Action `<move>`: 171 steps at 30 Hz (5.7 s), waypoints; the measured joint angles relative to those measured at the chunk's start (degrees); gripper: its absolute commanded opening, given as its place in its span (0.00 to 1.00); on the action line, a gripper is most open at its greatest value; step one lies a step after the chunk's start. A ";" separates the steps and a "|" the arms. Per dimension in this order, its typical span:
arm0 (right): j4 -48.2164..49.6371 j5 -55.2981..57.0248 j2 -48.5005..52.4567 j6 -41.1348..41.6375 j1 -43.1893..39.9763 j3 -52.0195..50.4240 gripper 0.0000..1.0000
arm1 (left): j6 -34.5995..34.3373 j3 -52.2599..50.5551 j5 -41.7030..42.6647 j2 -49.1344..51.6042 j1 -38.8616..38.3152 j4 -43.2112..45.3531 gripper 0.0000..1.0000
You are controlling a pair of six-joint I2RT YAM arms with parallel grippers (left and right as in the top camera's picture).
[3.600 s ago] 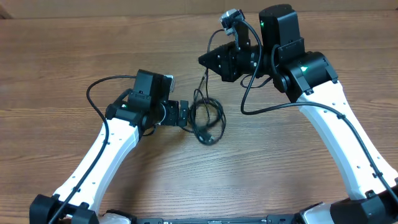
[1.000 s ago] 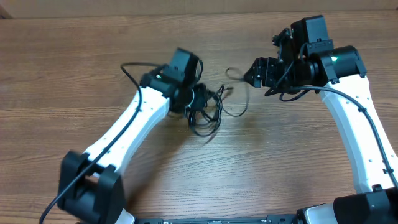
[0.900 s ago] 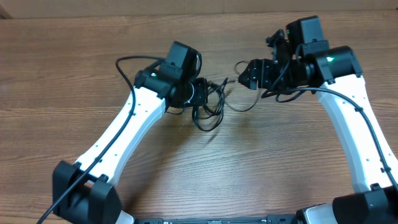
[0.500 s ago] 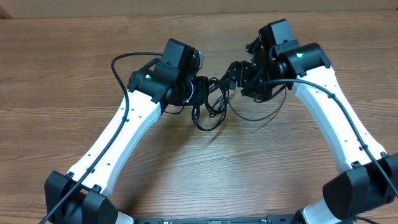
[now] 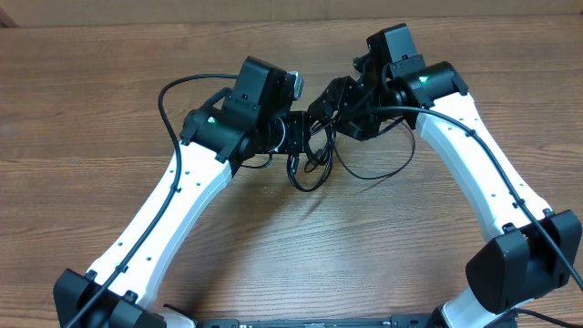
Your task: Untangle cables
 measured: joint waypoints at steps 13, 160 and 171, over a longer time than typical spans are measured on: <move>0.42 8.81 0.02 4.85 0.02 -0.02 0.04 | 0.59 0.00 0.15 -1.29 0.02 -0.87 0.04; -13.11 31.30 0.26 -19.56 -11.72 -0.11 0.04 | 22.21 32.57 20.61 0.44 22.71 -13.18 0.04; -10.78 -15.76 0.28 -47.21 -11.91 0.04 0.04 | 22.08 32.57 15.23 0.59 21.77 -18.38 0.40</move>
